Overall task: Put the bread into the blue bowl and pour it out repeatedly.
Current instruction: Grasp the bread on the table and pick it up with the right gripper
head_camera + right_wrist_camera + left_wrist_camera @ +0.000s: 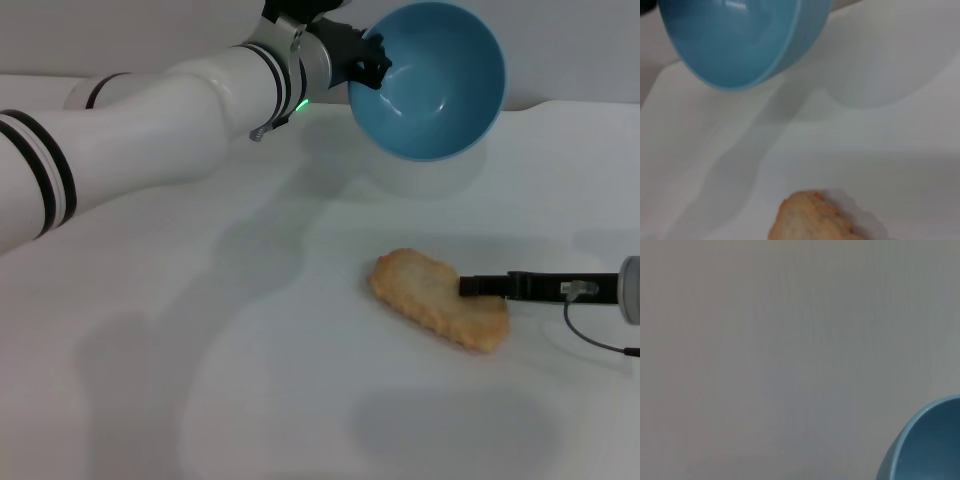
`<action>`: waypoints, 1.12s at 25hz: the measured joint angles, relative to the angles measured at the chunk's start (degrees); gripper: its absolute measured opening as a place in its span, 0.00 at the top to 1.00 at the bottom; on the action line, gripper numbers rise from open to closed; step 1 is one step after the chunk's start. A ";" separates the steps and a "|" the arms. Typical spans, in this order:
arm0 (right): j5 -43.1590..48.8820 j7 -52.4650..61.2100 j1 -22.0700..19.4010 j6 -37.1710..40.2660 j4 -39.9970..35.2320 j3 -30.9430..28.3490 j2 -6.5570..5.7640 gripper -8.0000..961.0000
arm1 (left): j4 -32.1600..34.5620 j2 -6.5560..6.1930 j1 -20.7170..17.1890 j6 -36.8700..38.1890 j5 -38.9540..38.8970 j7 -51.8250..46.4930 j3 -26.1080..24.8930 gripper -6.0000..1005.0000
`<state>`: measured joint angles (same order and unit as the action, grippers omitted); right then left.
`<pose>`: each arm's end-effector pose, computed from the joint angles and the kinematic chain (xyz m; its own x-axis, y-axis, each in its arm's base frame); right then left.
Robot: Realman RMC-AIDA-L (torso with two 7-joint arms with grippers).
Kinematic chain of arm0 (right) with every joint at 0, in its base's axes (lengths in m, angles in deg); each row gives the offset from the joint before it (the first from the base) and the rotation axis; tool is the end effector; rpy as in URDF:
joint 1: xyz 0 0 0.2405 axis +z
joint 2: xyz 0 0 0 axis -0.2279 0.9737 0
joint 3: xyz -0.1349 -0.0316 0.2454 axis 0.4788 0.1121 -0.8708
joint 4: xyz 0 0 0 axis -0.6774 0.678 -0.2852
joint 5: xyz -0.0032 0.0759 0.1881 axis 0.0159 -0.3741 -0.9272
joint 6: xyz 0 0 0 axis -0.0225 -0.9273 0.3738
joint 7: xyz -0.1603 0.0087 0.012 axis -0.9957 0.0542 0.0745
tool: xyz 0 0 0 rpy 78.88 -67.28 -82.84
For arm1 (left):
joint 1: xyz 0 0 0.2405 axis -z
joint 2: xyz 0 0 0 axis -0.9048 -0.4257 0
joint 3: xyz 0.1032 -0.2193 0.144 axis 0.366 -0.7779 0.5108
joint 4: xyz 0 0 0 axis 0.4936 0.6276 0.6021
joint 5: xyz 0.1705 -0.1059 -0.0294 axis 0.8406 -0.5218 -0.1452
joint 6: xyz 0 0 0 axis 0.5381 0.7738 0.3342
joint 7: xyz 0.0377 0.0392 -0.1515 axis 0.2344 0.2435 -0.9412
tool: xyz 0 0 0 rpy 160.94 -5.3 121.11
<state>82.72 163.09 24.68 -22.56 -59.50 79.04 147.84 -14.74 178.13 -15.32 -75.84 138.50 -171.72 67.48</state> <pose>0.3162 0.3646 -0.0901 0.3052 -0.8898 -0.3392 -0.9522 -0.2883 -0.1006 -0.1584 0.4801 -0.1119 0.8918 0.2797 0.3557 0.4525 -0.5421 -0.7081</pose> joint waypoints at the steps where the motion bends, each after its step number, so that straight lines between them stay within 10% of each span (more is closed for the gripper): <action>1: -0.01 -0.01 0.28 -0.50 0.52 0.42 0.01 0.58 | 0.01 0.01 0.00 0.00 0.00 0.00 0.02 0.99; 18: -1.42 -4.14 1.32 0.25 0.51 1.11 0.37 0.61 | 0.11 -0.03 -0.54 -0.12 0.00 -0.03 0.03 1.00; 28: -7.99 -5.21 -3.29 17.83 -15.39 0.42 -0.08 0.73 | -1.20 -0.38 -0.61 4.36 0.00 -0.02 -1.32 0.99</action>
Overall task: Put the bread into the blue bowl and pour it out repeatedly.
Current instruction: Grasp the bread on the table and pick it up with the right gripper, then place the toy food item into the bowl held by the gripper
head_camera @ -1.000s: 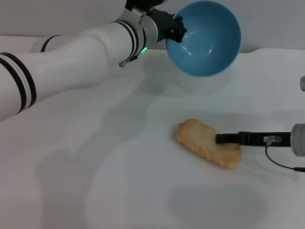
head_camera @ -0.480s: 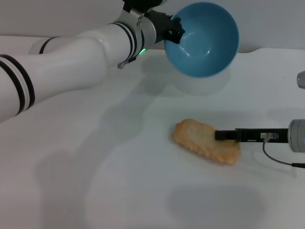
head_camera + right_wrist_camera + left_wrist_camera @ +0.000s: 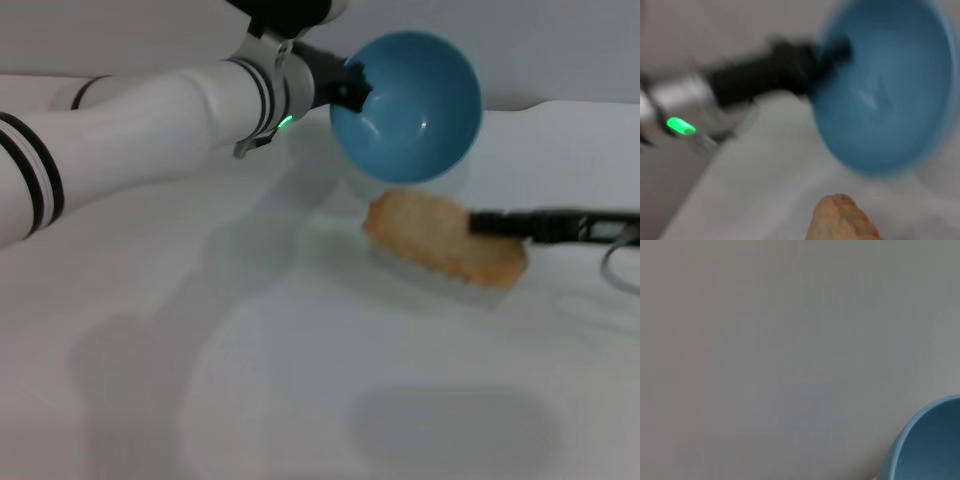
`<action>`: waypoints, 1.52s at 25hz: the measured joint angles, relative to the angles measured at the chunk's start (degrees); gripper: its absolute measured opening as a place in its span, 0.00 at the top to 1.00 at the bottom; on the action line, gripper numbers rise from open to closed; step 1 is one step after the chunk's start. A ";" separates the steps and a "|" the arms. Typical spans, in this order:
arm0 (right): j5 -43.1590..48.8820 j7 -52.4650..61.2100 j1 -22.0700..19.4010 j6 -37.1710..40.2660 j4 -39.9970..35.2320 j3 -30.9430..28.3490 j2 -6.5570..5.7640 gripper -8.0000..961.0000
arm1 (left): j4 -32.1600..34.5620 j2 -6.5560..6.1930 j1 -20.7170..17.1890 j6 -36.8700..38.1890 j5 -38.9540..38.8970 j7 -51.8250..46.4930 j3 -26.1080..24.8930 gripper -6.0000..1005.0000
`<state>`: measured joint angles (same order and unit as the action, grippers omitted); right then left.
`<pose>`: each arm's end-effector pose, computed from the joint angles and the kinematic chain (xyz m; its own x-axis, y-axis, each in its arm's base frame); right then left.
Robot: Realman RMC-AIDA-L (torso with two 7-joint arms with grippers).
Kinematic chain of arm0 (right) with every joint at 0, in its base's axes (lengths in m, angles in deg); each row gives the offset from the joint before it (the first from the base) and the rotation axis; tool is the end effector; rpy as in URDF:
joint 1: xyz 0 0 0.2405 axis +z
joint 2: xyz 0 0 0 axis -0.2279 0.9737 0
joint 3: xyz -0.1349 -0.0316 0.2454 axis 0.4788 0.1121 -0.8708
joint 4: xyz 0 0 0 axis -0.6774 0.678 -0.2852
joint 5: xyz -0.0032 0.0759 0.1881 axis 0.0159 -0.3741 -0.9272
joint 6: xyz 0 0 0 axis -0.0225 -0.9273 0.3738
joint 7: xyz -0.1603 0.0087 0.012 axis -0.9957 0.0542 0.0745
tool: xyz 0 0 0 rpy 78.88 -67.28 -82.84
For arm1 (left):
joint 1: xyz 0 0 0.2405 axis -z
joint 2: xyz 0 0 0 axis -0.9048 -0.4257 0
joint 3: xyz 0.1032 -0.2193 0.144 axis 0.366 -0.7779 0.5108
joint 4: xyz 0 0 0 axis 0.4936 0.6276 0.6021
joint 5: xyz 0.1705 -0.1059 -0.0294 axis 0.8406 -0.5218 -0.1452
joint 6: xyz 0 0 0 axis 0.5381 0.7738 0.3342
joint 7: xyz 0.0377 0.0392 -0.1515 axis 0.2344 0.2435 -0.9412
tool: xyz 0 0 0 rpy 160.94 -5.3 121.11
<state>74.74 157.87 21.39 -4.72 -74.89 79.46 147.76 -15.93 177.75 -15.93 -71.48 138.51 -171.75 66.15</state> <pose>0.2712 0.3700 -0.0422 0.4803 -0.7655 -0.4283 -0.8420 -0.5391 0.0192 -0.1785 0.4758 -0.1132 0.8770 0.3579 0.3207 0.4749 -0.5433 -0.6923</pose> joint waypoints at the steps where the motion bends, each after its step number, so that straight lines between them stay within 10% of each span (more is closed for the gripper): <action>1: -0.88 0.73 -0.88 1.94 -3.02 -0.03 -0.02 0.74 | -0.70 -0.09 0.07 1.26 0.02 0.00 -0.79 0.99; 12: -2.29 3.49 -2.66 6.70 -13.96 -8.97 -0.54 0.81 | -2.23 -0.02 1.92 15.70 0.16 0.06 -4.33 0.99; 29: -6.76 -4.86 3.59 -12.66 3.77 2.95 0.16 0.88 | 2.95 0.32 2.87 22.77 -2.58 -0.66 -3.13 1.00; 38: -6.91 -5.80 2.96 -10.89 3.28 2.50 0.11 0.78 | 2.50 0.21 2.82 22.43 -2.72 -0.71 -3.16 1.00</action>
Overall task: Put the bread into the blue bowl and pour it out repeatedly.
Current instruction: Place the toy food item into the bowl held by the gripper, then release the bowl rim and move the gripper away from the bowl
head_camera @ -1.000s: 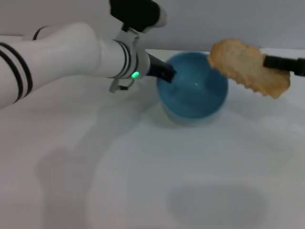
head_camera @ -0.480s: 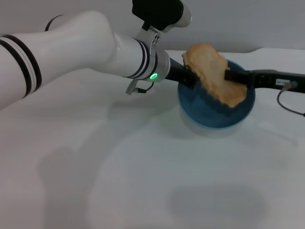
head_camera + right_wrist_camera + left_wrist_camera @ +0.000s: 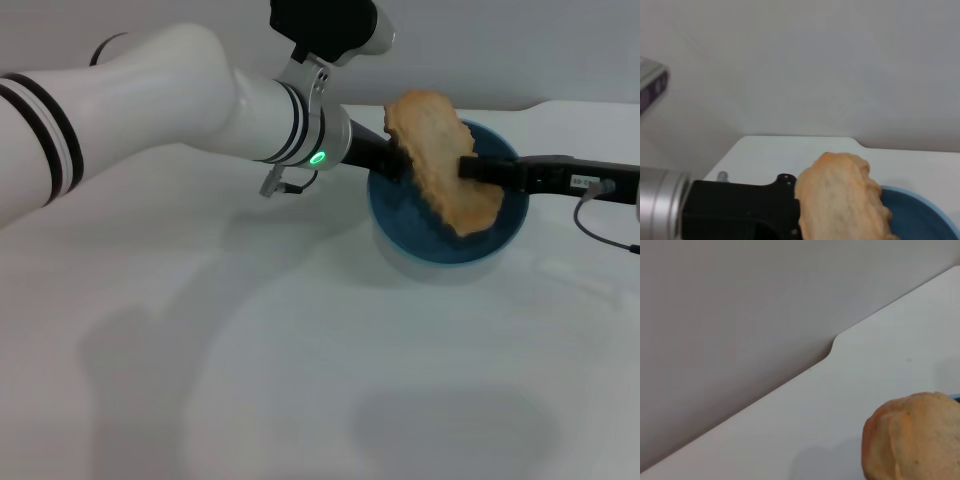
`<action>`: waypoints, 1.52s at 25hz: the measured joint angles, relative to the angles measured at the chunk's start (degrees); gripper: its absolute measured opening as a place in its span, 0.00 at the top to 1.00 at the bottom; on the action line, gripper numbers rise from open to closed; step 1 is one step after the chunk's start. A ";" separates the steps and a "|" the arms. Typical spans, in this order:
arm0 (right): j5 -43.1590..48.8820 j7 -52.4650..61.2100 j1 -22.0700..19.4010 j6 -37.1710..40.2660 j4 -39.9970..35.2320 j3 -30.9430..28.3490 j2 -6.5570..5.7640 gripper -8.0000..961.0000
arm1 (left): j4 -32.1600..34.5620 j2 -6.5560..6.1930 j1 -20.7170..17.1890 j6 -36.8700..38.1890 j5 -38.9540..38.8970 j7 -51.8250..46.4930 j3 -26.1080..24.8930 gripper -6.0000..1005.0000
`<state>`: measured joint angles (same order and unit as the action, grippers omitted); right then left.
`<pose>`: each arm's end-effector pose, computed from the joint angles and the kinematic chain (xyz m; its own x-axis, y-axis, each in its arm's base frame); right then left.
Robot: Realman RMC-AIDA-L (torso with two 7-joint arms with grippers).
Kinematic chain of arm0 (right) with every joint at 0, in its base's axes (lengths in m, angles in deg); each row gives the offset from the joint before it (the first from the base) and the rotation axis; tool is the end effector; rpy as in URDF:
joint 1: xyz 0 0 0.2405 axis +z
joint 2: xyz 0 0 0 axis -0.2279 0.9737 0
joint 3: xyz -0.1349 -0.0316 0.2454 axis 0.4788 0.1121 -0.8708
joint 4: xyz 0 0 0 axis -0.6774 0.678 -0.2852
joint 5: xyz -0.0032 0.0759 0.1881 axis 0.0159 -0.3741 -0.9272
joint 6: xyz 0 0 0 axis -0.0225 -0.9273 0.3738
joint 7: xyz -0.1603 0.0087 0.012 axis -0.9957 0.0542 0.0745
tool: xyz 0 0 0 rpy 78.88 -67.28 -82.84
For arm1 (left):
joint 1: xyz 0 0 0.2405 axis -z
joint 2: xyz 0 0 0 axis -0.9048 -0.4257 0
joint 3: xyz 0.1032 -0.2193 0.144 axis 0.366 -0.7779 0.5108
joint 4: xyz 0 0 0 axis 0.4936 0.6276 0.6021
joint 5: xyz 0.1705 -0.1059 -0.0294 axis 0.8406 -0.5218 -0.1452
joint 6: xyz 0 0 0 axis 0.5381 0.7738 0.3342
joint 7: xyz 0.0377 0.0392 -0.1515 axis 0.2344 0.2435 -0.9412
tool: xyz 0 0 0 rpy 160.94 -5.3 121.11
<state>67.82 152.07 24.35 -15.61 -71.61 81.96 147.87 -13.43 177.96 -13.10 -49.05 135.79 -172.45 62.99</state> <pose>0.2587 0.4043 -0.0456 0.5203 -0.6710 -0.5282 -0.8210 -0.5633 -0.0930 -0.1636 0.4455 -0.1415 0.8214 0.5415 0.1793 0.5508 -0.6714 -0.4957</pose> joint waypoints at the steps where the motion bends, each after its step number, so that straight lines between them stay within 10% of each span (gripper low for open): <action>1: -0.02 0.04 -0.27 0.41 -0.36 -0.12 -0.02 0.75 | -0.25 0.00 0.00 0.00 -0.02 0.00 -0.08 1.00; 14: -9.76 -0.20 -9.44 0.78 -9.20 -1.78 -0.07 0.50 | -3.54 -0.06 0.93 1.40 -0.10 0.00 -1.88 0.99; 38: -10.45 -3.30 -11.25 -4.43 -6.14 -7.69 -0.04 0.45 | -4.82 0.32 1.23 8.00 -4.65 -4.54 2.58 1.00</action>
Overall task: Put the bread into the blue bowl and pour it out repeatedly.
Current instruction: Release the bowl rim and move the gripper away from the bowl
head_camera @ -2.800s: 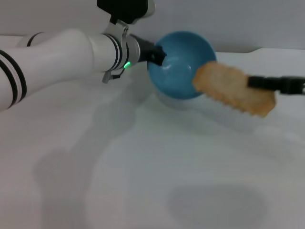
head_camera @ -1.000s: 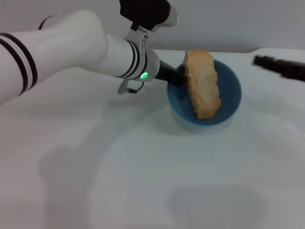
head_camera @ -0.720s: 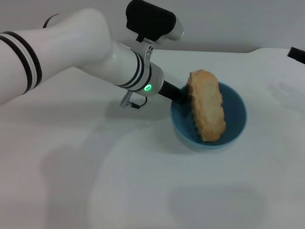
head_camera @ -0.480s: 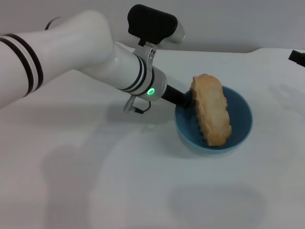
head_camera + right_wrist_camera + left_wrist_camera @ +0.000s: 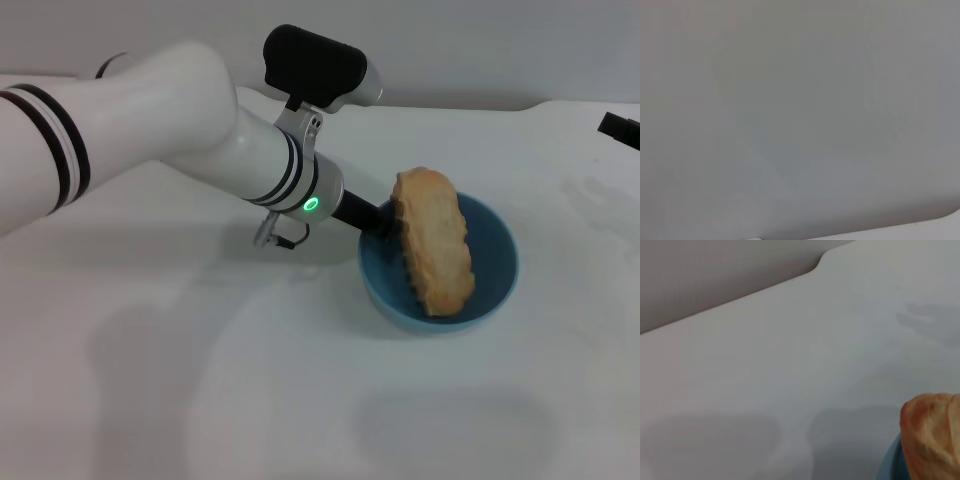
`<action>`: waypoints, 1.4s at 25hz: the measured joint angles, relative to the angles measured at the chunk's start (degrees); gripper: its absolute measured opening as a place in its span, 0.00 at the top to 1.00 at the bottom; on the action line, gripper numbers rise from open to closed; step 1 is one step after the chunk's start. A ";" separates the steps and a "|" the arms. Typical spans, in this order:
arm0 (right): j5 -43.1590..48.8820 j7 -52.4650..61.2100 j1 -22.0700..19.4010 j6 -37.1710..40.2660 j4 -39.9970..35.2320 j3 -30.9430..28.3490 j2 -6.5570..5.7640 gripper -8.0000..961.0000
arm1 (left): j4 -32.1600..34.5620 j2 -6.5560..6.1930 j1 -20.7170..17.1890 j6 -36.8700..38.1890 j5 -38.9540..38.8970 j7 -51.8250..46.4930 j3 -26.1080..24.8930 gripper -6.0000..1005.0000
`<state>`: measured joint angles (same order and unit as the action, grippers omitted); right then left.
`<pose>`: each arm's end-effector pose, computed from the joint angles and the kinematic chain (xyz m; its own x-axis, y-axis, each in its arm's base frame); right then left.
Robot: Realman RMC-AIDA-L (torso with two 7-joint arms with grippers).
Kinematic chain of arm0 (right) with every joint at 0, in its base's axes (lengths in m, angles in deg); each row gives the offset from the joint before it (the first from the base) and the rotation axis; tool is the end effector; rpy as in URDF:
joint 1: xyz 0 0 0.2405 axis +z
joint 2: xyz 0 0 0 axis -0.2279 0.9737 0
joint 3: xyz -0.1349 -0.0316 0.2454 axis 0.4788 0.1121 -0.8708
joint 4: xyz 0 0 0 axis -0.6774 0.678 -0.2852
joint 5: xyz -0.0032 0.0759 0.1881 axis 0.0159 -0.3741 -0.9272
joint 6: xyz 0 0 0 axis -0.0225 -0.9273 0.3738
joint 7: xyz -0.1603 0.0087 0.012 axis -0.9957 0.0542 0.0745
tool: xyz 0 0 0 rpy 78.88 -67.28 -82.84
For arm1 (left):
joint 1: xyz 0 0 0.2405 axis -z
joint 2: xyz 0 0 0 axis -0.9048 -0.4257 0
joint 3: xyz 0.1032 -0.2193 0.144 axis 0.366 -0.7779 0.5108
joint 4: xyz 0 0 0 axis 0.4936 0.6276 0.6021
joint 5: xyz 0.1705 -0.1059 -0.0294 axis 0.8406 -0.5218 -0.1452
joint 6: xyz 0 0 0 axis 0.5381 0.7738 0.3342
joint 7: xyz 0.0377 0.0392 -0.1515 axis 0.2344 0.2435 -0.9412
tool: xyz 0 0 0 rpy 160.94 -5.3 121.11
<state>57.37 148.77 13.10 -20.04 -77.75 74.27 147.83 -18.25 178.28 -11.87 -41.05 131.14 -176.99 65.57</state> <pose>0.3268 0.3877 0.0193 0.3387 -0.5338 -0.7748 -0.9248 -0.3407 -0.1695 -0.1860 0.4184 -0.1582 0.7055 0.7040 0.0814 0.6683 -0.6227 -0.4069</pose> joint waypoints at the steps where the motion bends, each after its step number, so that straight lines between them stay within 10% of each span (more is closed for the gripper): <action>1: 0.00 0.00 0.00 0.00 0.00 0.00 0.00 0.45 | -0.04 0.00 -0.02 -0.20 0.00 -0.01 0.45 1.00; 24: -0.07 -4.48 0.14 -1.81 0.91 0.07 -0.08 0.41 | 2.34 -0.41 -2.71 -1.54 0.17 -0.04 2.78 0.88; 35: -0.08 -8.07 -0.08 -9.14 3.85 -0.06 -0.46 0.38 | 8.22 -1.11 -5.14 -1.24 2.98 0.54 -2.44 0.34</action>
<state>57.29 140.69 13.02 -29.18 -73.90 74.21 147.37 -10.03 177.17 -17.02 -42.29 134.12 -176.45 63.13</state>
